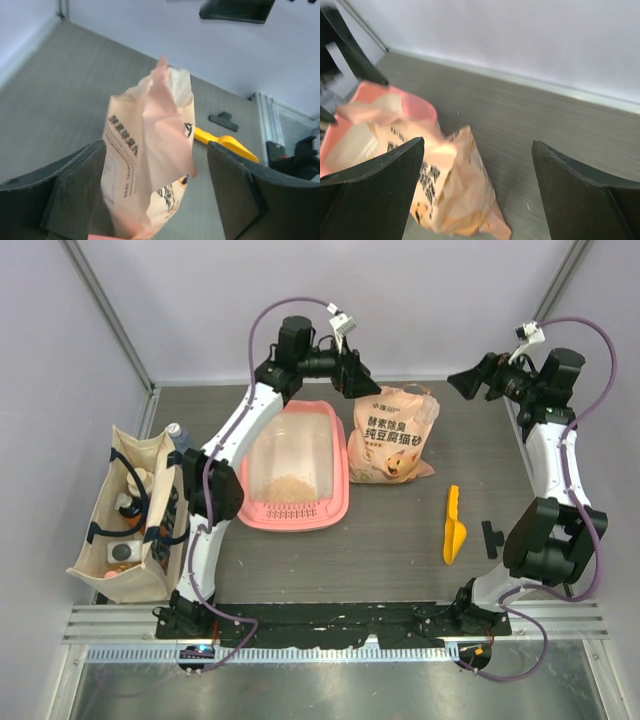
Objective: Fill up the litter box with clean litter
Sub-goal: Close the cat litter bag at the center of the board.
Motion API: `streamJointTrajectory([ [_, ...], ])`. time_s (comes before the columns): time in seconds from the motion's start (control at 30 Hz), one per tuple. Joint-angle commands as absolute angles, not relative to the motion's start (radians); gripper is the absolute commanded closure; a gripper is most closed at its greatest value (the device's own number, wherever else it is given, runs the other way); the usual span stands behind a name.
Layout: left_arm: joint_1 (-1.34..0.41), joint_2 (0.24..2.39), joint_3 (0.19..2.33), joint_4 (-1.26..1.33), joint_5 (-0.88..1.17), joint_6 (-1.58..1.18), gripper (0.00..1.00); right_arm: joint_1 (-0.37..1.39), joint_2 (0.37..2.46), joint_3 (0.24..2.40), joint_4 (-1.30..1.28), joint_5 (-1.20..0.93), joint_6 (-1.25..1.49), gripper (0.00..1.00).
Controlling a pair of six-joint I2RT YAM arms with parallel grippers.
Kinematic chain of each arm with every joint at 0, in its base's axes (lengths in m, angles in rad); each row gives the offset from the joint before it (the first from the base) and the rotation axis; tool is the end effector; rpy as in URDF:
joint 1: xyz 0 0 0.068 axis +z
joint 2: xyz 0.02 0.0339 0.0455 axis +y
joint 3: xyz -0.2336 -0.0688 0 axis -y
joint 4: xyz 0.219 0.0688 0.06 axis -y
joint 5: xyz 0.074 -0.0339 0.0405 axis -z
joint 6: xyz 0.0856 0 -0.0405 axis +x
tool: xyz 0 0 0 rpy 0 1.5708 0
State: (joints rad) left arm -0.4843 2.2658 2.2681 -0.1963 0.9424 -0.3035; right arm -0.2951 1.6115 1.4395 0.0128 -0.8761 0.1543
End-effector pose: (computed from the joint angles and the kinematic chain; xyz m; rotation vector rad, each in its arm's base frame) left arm 0.4195 -0.2989 0.3295 0.8886 1.6770 -1.3761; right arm 0.3853 -0.0484 0.3481 -0.2648 1.6937 0.6485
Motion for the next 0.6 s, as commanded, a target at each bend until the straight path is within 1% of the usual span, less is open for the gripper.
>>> streamJointTrajectory([
  [0.0,-0.506,2.241,2.448,-0.481,0.904,0.163,0.09,-0.334,1.546,1.326,-0.259,-0.984,-0.095,0.07],
  [0.03,-0.517,2.234,2.46,-0.532,0.881,0.251,0.07,-0.334,1.516,1.303,-0.314,-1.003,-0.174,0.07],
  [0.07,-0.541,2.206,2.451,-0.614,0.855,0.321,0.02,-0.334,1.506,1.264,-0.343,-1.029,-0.214,0.07],
  [0.1,-0.555,2.194,2.436,-0.65,0.804,0.469,0.0,-0.334,1.499,1.252,-0.376,-1.043,-0.257,0.07],
  [0.2,-0.61,2.157,2.366,-0.719,0.723,0.647,0.0,-0.331,1.512,1.235,-0.483,-1.101,-0.351,0.07],
  [0.37,-0.663,2.197,2.364,-0.64,0.672,0.66,0.0,-0.302,1.543,1.252,-0.521,-1.184,-0.461,0.1],
  [0.57,-0.689,2.269,2.385,-0.506,0.578,0.617,0.0,-0.267,1.562,1.279,-0.548,-1.197,-0.525,0.12],
])
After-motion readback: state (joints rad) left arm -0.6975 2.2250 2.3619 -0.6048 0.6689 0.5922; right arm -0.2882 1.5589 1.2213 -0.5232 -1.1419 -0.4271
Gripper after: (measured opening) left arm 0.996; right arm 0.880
